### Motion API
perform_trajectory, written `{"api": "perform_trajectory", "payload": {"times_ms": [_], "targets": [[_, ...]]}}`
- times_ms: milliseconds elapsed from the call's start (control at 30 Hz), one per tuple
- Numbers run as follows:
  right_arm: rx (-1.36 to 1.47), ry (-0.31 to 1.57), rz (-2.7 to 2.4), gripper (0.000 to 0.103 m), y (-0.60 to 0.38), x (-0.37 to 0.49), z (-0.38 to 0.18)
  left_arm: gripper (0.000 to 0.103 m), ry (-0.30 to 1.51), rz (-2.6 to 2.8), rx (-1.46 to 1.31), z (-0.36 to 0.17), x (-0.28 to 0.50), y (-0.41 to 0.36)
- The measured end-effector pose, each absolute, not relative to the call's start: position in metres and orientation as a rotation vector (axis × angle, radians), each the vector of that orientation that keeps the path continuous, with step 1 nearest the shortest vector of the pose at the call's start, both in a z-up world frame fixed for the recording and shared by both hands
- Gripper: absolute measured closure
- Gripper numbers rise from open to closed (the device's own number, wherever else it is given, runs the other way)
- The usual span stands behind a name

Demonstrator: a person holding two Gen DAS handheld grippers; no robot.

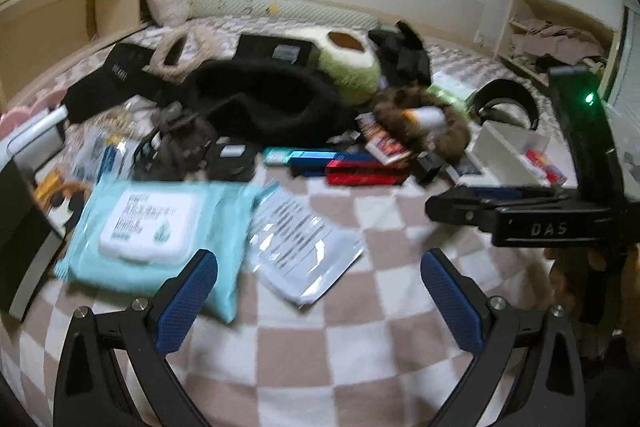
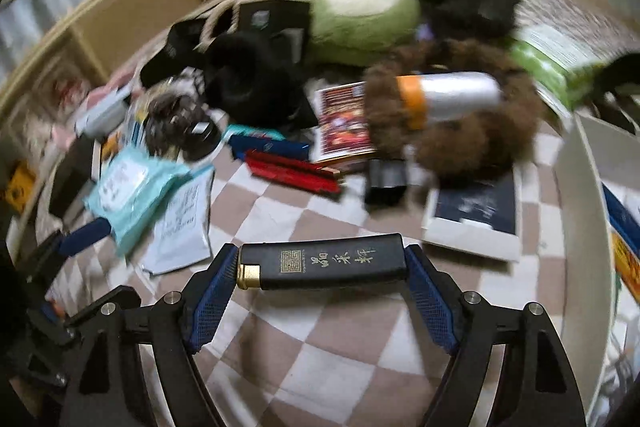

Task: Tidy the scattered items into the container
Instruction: 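Lift the black case with the right gripper while the left gripper grasps the long red lighter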

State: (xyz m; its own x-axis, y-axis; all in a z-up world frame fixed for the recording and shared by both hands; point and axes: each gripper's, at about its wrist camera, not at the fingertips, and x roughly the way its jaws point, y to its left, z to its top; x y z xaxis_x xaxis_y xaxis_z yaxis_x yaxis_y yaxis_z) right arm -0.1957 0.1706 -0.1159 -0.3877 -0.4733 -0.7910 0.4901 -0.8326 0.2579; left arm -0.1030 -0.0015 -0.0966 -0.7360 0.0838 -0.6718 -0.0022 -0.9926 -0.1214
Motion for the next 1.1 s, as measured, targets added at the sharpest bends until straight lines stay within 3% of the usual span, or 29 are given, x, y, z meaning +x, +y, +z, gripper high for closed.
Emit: {"api": "perform_trajectory", "payload": {"times_ms": [167, 433, 900, 1033, 1100], "targets": [[1.286, -0.124, -2.275, 0.021, 0.191, -0.199, -0.111, 0.001, -0.154, 2.896, -1.082, -0.085, -0.128, 0.007], [1.252, -0.342, -2.314, 0.021, 0.227, -0.199, -0.101, 0.002, -0.123, 2.885, -1.258, -0.103, -0.182, 0.033], [1.187, -0.555, -2.238, 0.021, 0.246, -0.202, -0.092, 0.002, -0.095, 2.901, -1.481, -0.137, -0.232, 0.056], [1.182, -0.567, -2.23, 0.021, 0.247, -0.203, -0.092, 0.01, -0.11, 2.9, -1.477, -0.14, -0.231, 0.053], [1.181, -0.569, -2.229, 0.021, 0.247, -0.203, -0.092, 0.02, -0.119, 2.903, -1.457, -0.138, -0.228, 0.052]]}}
